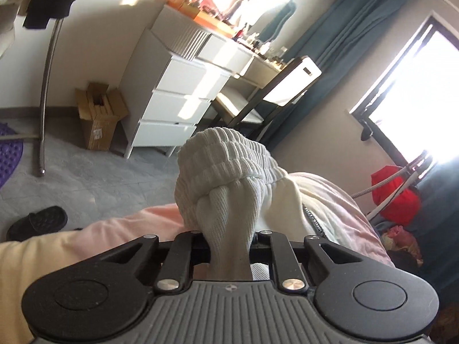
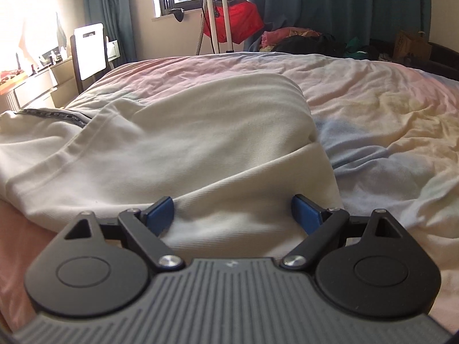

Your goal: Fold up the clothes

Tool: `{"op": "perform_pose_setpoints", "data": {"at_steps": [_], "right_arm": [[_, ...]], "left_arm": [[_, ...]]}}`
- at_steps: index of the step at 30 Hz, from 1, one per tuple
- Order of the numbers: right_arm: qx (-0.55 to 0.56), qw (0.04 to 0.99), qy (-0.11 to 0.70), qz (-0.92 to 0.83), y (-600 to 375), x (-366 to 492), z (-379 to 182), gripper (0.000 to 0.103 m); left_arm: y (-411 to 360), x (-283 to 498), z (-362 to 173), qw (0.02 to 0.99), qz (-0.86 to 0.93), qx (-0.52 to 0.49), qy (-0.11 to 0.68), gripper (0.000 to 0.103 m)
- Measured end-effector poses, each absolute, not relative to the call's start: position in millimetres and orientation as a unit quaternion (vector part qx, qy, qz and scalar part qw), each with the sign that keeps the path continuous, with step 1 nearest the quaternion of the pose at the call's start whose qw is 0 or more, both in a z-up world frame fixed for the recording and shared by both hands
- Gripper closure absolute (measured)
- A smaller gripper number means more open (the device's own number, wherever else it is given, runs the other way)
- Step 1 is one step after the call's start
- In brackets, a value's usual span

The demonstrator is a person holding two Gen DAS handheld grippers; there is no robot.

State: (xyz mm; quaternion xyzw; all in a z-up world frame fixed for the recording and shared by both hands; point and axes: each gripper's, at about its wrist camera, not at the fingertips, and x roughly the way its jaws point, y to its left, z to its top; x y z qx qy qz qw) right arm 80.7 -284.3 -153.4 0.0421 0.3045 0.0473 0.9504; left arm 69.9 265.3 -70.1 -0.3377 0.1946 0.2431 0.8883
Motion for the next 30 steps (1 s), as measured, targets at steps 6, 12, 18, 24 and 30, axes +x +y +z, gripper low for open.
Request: {"op": "perform_pose_setpoints", "data": {"at_steps": [6,12,18,24,30], "right_arm": [[0.081,0.953,0.293,0.021,-304.5,75.1,-142.1,0.013],[0.134,0.953,0.270,-0.031,-340.8,68.5,-130.0,0.013],[0.187,0.947,0.246,-0.083,-377.2,61.9,-118.0,0.013],[0.250,0.933,0.218,-0.140,-423.6,53.9,-113.9,0.013],[0.332,0.904,0.203,-0.178,-465.3,47.3,-127.6,0.013]], "left_arm": [[199.2,64.3,-18.9,0.940,0.217,-0.242,0.103,0.091],[88.8,62.0,43.1,0.967,0.167,-0.190,0.020,0.092],[-50.3,79.3,83.9,0.982,0.099,-0.159,-0.012,0.093],[-202.1,88.7,43.4,0.996,0.019,-0.082,-0.009,0.094],[-302.4,112.0,-72.1,0.992,-0.067,0.023,0.103,0.094]]}}
